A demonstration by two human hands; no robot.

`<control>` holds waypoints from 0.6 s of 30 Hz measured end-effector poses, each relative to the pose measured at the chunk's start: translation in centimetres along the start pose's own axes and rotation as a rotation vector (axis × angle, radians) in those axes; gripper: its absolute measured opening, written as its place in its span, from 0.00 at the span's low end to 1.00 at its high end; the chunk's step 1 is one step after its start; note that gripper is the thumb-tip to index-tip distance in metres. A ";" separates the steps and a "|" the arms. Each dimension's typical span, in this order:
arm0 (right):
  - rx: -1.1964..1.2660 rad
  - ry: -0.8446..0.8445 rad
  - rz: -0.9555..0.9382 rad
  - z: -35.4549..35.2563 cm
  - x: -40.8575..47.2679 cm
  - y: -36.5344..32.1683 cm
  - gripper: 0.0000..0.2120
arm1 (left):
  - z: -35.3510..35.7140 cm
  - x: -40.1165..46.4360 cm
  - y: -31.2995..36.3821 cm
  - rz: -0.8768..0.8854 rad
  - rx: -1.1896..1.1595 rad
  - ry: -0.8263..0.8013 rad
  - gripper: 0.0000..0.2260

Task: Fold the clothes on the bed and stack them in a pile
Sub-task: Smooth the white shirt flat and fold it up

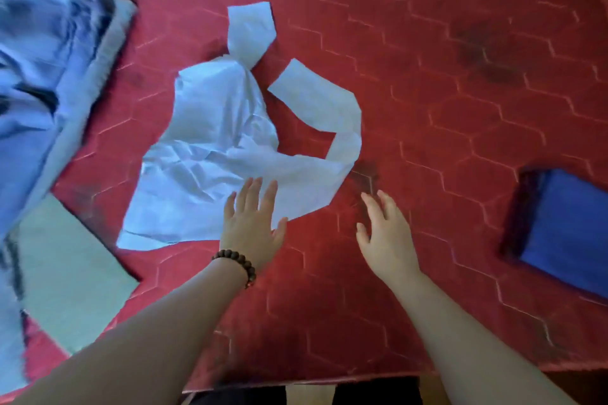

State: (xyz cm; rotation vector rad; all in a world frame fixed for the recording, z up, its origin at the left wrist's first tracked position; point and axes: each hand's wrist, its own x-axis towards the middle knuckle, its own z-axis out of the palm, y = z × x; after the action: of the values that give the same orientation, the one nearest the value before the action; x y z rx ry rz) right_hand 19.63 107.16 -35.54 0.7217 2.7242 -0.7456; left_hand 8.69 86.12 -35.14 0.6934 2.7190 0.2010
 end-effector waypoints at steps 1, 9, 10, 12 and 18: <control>-0.001 -0.015 -0.046 1.4 0.3 -2.4 0.26 | -0.3 -0.3 -2.8 -0.020 0.012 0.016 0.30; -0.297 -0.277 -0.358 12.3 5.9 -17.9 0.48 | 0.2 0.5 -20.8 -0.228 0.121 -0.108 0.46; -0.347 -0.321 -0.350 13.3 6.6 -19.1 0.51 | 0.5 0.7 -22.1 -0.237 0.077 -0.157 0.49; -0.418 -0.412 -0.315 15.1 7.7 -20.7 0.56 | 1.2 1.1 -24.1 -0.218 -0.013 -0.282 0.55; -0.535 -0.334 -0.289 16.9 7.1 -20.9 0.43 | 2.8 -0.1 -26.1 -0.077 0.026 -0.283 0.49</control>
State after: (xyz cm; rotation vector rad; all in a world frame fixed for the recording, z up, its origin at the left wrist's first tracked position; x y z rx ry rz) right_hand 4.28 85.42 -43.56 0.0768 2.5549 -0.1391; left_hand -1.79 63.46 -43.38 0.5746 2.4751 0.0450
